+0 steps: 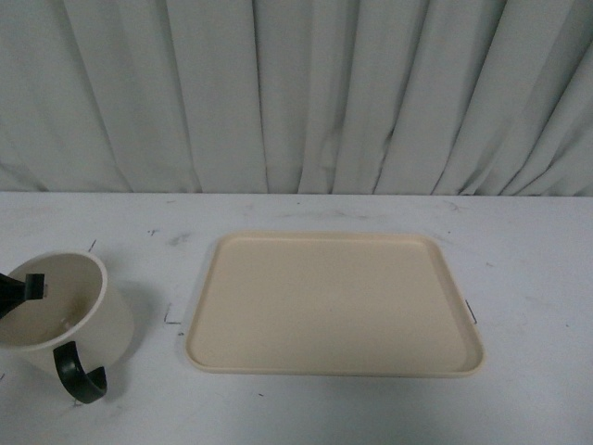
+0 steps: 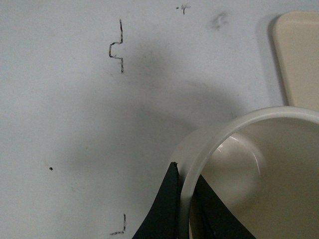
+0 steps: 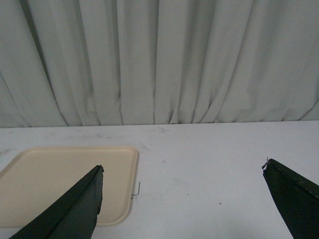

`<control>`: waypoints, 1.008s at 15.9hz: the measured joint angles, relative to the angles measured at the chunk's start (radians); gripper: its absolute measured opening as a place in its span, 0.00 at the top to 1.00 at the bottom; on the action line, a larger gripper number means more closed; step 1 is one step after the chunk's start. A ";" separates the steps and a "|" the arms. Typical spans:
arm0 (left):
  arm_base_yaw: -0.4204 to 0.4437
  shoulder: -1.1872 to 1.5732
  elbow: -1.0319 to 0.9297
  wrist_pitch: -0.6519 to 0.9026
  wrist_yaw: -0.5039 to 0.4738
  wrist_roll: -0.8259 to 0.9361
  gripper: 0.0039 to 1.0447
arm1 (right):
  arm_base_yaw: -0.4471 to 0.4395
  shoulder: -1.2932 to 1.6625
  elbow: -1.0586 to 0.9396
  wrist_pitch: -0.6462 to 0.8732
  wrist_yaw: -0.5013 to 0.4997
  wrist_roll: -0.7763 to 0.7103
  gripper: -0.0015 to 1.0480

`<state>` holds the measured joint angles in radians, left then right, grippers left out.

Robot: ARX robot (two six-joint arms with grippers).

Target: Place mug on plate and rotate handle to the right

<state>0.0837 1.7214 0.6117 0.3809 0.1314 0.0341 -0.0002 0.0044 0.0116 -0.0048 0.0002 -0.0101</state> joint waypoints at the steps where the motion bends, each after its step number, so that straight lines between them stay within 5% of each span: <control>1: -0.008 -0.052 -0.020 -0.016 0.005 0.000 0.97 | 0.000 0.000 0.000 0.000 0.000 0.000 0.06; 5: -0.147 -0.227 -0.030 -0.034 -0.016 -0.036 0.97 | 0.000 0.000 0.000 0.000 0.000 0.000 0.06; 11: -0.454 -0.076 0.100 0.043 -0.200 -0.142 0.97 | 0.000 0.000 0.000 0.000 0.000 0.000 0.06; 16: -0.533 0.108 0.246 0.047 -0.275 -0.159 0.97 | 0.000 0.000 0.000 0.000 0.000 0.000 0.06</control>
<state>-0.4488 1.8290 0.8574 0.4282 -0.1436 -0.1253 -0.0002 0.0044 0.0116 -0.0048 0.0002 -0.0101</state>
